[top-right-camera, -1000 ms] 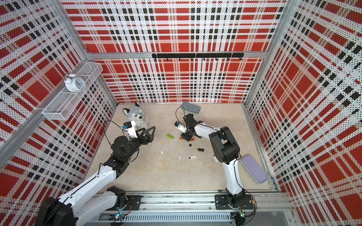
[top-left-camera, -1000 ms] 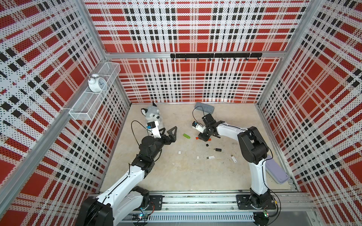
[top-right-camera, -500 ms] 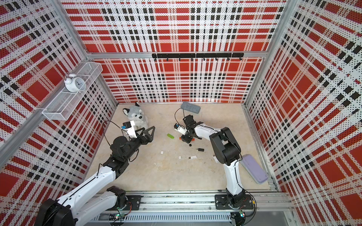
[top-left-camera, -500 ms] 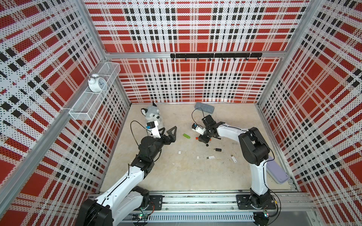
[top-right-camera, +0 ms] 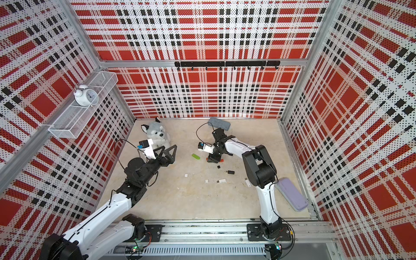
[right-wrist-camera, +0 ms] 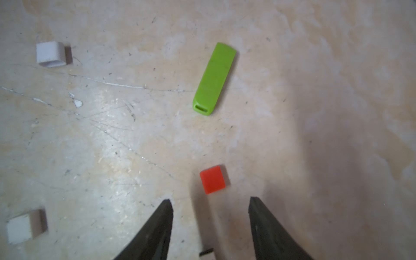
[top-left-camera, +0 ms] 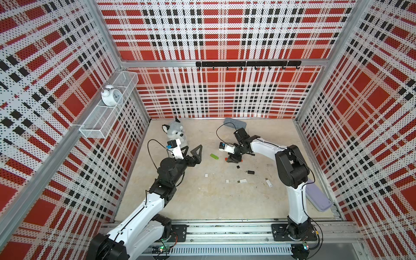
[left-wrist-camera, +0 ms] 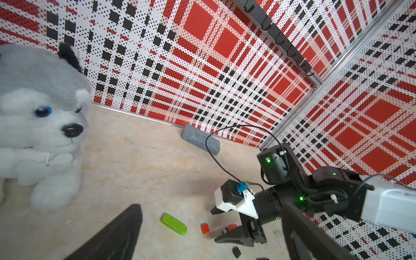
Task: Close the usb drive cover
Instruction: Adjust the cover at the center of the board, then pick up the cover from the center of the board.
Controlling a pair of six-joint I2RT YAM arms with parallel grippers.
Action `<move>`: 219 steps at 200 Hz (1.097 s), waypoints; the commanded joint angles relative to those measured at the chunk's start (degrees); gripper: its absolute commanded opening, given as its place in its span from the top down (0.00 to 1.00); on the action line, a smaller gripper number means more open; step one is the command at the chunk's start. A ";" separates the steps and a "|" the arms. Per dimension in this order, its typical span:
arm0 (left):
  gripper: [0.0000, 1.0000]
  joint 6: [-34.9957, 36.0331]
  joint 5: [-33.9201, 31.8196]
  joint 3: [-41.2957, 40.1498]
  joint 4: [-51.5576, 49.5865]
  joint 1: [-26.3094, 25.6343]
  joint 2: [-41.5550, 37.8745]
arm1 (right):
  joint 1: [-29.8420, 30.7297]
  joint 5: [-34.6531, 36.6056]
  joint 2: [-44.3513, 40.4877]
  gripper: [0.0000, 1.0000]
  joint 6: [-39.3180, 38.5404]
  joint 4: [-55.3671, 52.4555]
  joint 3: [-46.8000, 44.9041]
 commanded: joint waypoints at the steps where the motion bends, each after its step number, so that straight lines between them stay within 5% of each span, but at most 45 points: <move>1: 0.02 1.35 -0.51 -0.62 -0.97 0.89 -1.00 | -0.56 -2.99 3.11 0.42 -4.47 -4.15 2.23; 219: 0.02 1.22 0.85 -1.09 -1.44 3.00 -1.01 | 1.18 0.23 10.82 0.58 -9.07 -13.79 11.82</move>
